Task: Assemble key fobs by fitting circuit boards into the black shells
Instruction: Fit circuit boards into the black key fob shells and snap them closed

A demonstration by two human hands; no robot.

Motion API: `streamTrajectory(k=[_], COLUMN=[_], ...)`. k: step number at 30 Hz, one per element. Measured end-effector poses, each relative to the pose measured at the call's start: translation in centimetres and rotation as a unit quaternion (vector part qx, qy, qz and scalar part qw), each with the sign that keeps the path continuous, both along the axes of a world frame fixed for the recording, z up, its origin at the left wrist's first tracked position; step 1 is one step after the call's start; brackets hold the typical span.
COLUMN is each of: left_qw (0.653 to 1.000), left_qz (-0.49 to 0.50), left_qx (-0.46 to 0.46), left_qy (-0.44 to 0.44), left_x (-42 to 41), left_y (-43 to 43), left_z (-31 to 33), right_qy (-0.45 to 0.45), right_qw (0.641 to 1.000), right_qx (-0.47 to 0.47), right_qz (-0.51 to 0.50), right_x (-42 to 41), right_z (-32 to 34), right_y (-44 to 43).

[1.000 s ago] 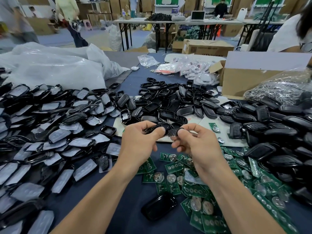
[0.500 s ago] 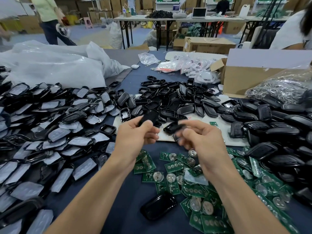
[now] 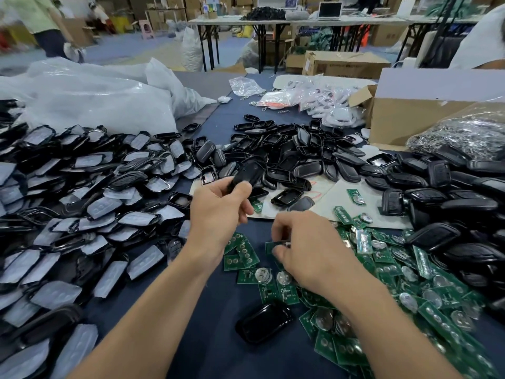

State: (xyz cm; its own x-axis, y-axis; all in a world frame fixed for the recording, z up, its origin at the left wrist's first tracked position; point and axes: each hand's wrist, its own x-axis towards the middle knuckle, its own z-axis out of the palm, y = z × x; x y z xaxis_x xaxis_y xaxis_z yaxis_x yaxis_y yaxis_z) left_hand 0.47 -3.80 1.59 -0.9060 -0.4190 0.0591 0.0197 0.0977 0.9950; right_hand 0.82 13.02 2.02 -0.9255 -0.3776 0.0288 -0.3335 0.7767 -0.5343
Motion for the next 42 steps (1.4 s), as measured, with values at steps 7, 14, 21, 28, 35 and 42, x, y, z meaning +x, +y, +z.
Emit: streamTrajectory(k=[7, 14, 21, 28, 35, 42], left_qw=[0.994, 0.992, 0.988, 0.988, 0.987, 0.986], left_qz=[-0.044, -0.111, -0.135, -0.135, -0.147, -0.153], left_qx=[-0.085, -0.006, 0.032, 0.037, 0.023, 0.004], left_qy=[-0.056, -0.053, -0.064, -0.063, -0.06, -0.064], left_x=[0.0, -0.1, -0.1, -0.1, -0.1, -0.1], left_y=[0.1, 0.5, 0.5, 0.5, 0.5, 0.7], left_z=[-0.7, -0.7, -0.8, -1.1, -1.1, -1.1], right_qy=[-0.018, -0.094, -0.21, -0.258, -0.077, -0.092], right_qw=[0.957, 0.858, 0.748, 0.711, 0.864, 0.887], right_qx=[-0.279, -0.486, -0.604, -0.64, -0.479, -0.44], right_qz=[-0.081, -0.138, -0.176, -0.138, -0.134, -0.103], right_x=[-0.8, -1.4, -1.5, -1.7, -1.7, -2.2], right_z=[0.2, 0.0, 0.9, 0.7, 0.0, -0.4], right_y=[0.3, 0.4, 1.2, 1.5, 1.1, 1.4])
